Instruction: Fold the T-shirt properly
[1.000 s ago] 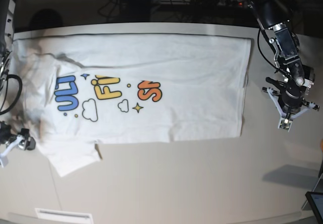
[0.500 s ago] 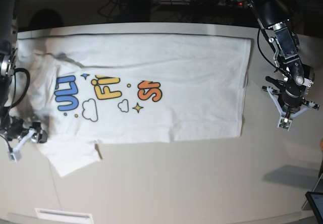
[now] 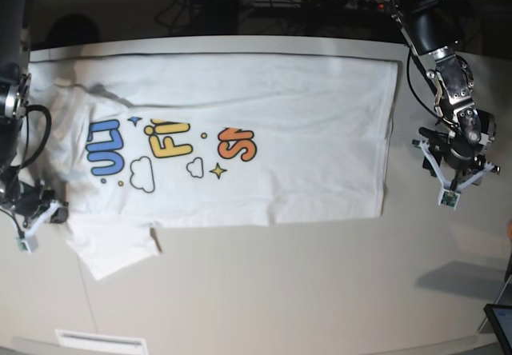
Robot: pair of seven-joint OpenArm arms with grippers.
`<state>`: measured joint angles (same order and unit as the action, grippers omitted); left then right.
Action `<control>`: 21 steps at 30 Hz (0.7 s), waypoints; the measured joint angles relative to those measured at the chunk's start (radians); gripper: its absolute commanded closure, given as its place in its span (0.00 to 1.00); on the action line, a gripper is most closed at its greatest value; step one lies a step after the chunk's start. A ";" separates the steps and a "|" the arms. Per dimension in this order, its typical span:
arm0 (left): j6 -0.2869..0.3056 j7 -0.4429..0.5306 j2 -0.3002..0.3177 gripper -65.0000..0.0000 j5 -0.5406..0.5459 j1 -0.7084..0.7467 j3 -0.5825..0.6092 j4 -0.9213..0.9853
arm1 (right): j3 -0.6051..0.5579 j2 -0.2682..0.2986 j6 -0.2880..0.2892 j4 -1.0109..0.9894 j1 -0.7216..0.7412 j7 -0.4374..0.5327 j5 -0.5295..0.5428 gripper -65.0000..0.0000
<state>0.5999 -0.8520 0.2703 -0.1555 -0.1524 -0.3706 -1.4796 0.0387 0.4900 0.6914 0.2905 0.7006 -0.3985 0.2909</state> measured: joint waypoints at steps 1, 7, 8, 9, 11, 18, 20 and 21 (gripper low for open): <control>0.000 -0.001 0.001 0.49 0.024 -0.018 -0.012 0.027 | 0.000 0.002 0.000 0.000 -0.005 0.008 0.004 0.99; -0.005 -0.109 0.033 0.48 0.243 -0.152 -0.038 0.217 | 0.000 0.002 0.000 0.001 -0.010 0.013 0.010 0.99; -0.005 -0.109 0.040 0.48 0.262 -0.165 -0.029 0.233 | 0.000 0.002 0.000 0.001 -0.010 0.013 0.011 0.99; -0.005 -0.109 0.043 0.48 0.268 -0.178 -0.019 0.247 | 0.000 0.002 0.000 0.001 -0.010 0.013 0.011 0.99; -0.016 -0.109 0.042 0.48 0.272 -0.200 0.012 0.268 | 0.000 0.002 0.000 0.001 -0.010 0.013 0.010 0.99; -0.015 -0.109 0.032 0.48 0.289 -0.281 0.079 0.391 | 0.000 0.002 0.000 0.002 -0.011 0.012 0.010 0.99; -0.015 -0.109 0.032 0.48 0.290 -0.317 0.079 0.458 | 0.000 0.002 0.000 0.002 -0.011 0.012 0.011 0.99; -0.015 -0.109 0.030 0.48 0.293 -0.330 0.077 0.490 | 0.000 0.002 0.000 0.002 -0.011 0.012 0.011 0.99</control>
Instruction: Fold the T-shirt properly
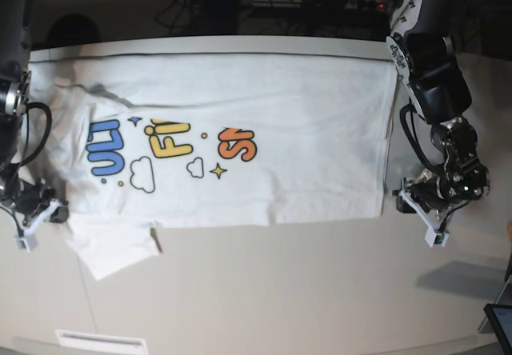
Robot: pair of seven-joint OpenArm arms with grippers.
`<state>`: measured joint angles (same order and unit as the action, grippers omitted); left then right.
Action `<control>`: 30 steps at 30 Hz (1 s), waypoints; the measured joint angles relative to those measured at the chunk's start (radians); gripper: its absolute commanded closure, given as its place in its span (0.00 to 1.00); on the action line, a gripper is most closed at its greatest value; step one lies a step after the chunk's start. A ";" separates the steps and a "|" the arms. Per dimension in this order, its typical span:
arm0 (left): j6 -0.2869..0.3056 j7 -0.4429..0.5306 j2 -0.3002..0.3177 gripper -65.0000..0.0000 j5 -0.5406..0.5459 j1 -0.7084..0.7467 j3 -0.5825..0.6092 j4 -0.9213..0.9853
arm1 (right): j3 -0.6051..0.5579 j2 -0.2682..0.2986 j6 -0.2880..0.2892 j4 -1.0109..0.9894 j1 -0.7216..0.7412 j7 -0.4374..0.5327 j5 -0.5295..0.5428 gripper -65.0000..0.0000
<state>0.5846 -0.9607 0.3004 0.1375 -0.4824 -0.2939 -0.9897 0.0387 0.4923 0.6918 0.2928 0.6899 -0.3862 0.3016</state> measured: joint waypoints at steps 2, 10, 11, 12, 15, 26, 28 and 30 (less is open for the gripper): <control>0.000 -0.003 0.003 0.48 0.057 -0.019 -0.001 0.055 | 0.000 0.000 0.000 0.000 0.000 0.000 0.000 0.99; -0.001 -0.049 0.039 0.48 0.373 -0.027 0.009 0.099 | 0.000 0.000 0.000 0.002 -0.003 -0.001 0.000 0.99; -0.001 -0.054 0.048 0.48 0.401 -0.026 0.009 0.099 | 0.000 0.000 0.000 0.003 -0.006 0.002 0.000 0.99; -0.001 -0.060 0.056 0.48 0.409 -0.024 0.009 0.095 | 0.000 0.000 0.000 0.004 -0.006 0.005 0.003 0.99; -0.002 -0.063 0.070 0.48 0.409 -0.026 0.013 0.089 | 0.000 0.000 0.000 0.004 -0.009 0.005 0.006 0.99; -0.003 -0.063 0.019 0.48 0.422 -0.033 0.122 0.099 | 0.000 0.000 0.001 0.004 -0.009 0.005 0.007 1.00; -0.004 -0.060 0.018 0.48 0.422 -0.039 0.118 0.140 | 0.000 0.000 0.000 0.004 -0.009 0.005 0.007 1.00; -0.003 -0.042 0.014 0.48 0.426 -0.045 0.118 0.174 | 0.000 0.000 0.000 0.005 -0.011 0.006 0.007 1.00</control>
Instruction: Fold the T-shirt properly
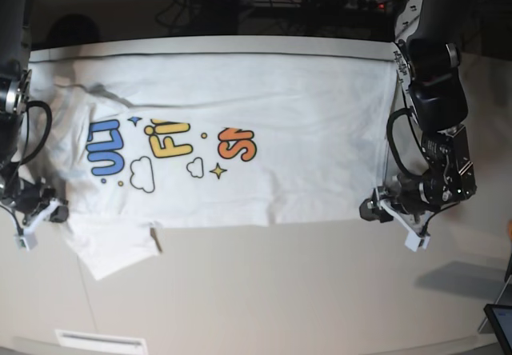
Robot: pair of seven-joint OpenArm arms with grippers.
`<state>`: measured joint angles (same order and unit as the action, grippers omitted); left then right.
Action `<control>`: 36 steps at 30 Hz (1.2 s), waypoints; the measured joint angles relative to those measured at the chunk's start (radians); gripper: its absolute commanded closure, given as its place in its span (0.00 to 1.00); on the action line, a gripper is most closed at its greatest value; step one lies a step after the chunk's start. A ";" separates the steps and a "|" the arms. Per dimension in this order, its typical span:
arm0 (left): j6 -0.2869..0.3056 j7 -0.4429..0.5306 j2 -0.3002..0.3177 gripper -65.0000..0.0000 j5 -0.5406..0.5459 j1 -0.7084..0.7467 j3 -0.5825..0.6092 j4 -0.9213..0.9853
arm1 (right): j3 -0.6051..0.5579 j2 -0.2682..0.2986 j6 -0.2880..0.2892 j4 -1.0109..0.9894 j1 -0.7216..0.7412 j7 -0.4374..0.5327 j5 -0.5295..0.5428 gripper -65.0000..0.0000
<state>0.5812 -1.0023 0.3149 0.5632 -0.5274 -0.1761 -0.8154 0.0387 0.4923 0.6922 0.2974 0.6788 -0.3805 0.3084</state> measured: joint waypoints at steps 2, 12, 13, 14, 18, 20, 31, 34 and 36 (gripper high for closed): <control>0.000 -0.004 -0.002 0.48 -0.011 -0.014 0.000 0.013 | 0.000 0.000 0.007 0.002 -0.003 0.012 -0.023 1.00; -0.001 -0.003 -0.004 0.50 -0.009 -0.017 0.009 0.016 | 0.007 -0.018 0.007 0.008 0.002 0.032 -0.102 1.00; -0.001 -0.001 -0.006 0.50 -0.009 -0.017 0.009 0.016 | 0.007 -0.018 0.006 0.008 0.002 0.032 -0.102 1.00; -0.001 0.001 -0.009 0.50 -0.008 -0.017 0.009 0.016 | 0.007 -0.018 0.006 0.008 0.002 0.032 -0.102 1.00; 0.000 0.005 -0.026 0.50 -0.007 -0.016 0.009 0.016 | 0.007 -0.018 0.006 0.008 0.002 0.032 -0.102 1.00; 0.000 0.005 -0.030 0.53 -0.005 -0.015 0.009 0.016 | 0.007 -0.019 0.006 0.008 0.002 0.032 -0.102 1.00; 0.004 0.068 -0.059 1.00 -0.115 -0.028 0.007 0.063 | 0.008 -0.019 0.006 0.008 0.000 0.032 -0.102 1.00; 0.004 0.094 -0.065 1.00 -0.119 -0.021 0.004 0.063 | 0.008 -0.019 0.006 0.008 0.000 0.035 -0.101 1.00; 0.012 0.100 -0.065 1.00 -0.117 -0.017 -0.002 0.060 | 0.008 -0.019 0.006 0.010 0.000 0.036 -0.102 1.00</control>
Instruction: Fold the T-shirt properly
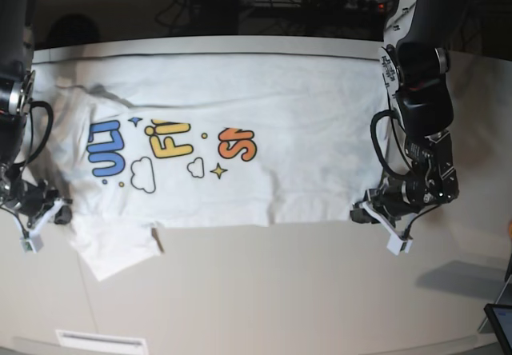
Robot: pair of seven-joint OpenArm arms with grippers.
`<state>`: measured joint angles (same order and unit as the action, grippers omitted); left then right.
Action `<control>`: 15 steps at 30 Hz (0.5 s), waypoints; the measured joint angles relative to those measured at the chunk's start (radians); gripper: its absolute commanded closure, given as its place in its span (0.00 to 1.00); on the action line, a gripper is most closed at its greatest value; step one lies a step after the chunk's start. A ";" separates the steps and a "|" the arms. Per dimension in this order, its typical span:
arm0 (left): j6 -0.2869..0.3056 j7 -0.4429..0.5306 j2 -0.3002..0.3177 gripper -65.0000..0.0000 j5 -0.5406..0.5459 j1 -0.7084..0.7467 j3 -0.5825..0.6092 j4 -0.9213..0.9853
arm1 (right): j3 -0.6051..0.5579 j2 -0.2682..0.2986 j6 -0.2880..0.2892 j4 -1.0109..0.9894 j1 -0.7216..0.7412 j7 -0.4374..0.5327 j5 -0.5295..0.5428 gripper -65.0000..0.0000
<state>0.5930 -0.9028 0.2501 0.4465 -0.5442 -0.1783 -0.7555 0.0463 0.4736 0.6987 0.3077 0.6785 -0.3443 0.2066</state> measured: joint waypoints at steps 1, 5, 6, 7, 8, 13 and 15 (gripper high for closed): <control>0.000 -0.003 0.002 1.00 0.000 0.004 0.000 -0.012 | 0.000 0.000 0.000 0.002 0.000 -0.001 -0.001 1.00; -0.011 -0.056 0.010 1.00 -0.050 0.056 0.007 -0.153 | 0.004 -0.003 0.000 0.047 -0.023 0.012 -0.013 1.00; -0.013 -0.056 0.011 1.00 -0.056 0.077 0.009 -0.192 | 0.004 -0.007 -0.001 0.066 -0.039 0.029 -0.012 1.00; -0.013 -0.060 0.013 1.00 -0.059 0.093 0.010 -0.223 | 0.006 -0.013 -0.009 0.087 -0.052 0.038 -0.013 1.00; -0.012 -0.066 0.014 1.00 -0.062 0.103 0.011 -0.244 | 0.006 -0.021 -0.012 0.107 -0.058 0.038 -0.019 1.00; -0.012 -0.063 0.010 1.00 -0.054 0.134 0.015 -0.314 | 0.001 -0.037 -0.003 0.163 -0.090 0.008 0.079 1.00; -0.012 -0.063 0.011 1.00 -0.059 0.152 0.013 -0.333 | 0.001 -0.036 -0.003 0.182 -0.100 0.005 0.091 1.00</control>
<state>0.5808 -0.9653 0.2611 0.3878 -0.3920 -0.1658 -1.0885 0.0475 0.4374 0.6956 0.4896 0.5781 -0.3389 0.2977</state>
